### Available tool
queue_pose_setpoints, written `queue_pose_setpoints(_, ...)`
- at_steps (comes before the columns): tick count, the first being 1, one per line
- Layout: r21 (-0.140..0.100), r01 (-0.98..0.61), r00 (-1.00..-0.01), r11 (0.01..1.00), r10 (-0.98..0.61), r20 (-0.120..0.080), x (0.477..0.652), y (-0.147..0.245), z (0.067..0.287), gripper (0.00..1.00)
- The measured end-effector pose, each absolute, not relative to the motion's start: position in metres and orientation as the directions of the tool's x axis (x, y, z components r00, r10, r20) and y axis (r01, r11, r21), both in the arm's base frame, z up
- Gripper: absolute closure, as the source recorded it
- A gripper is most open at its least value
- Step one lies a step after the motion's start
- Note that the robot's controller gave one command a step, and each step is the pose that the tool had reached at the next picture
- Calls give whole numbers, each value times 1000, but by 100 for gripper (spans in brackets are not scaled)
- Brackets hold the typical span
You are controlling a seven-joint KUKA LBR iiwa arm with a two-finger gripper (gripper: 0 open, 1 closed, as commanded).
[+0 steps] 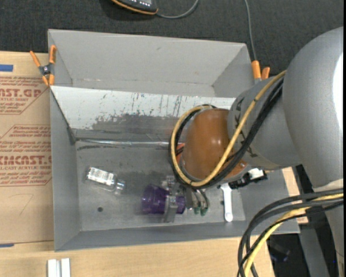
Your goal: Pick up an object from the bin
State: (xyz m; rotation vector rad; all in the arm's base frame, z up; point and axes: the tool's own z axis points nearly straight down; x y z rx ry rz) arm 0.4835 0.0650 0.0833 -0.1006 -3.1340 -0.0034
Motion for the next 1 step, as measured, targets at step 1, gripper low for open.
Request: queue_pose_setpoints(1,2,64,-998,998,64,7,483,65,106,100)
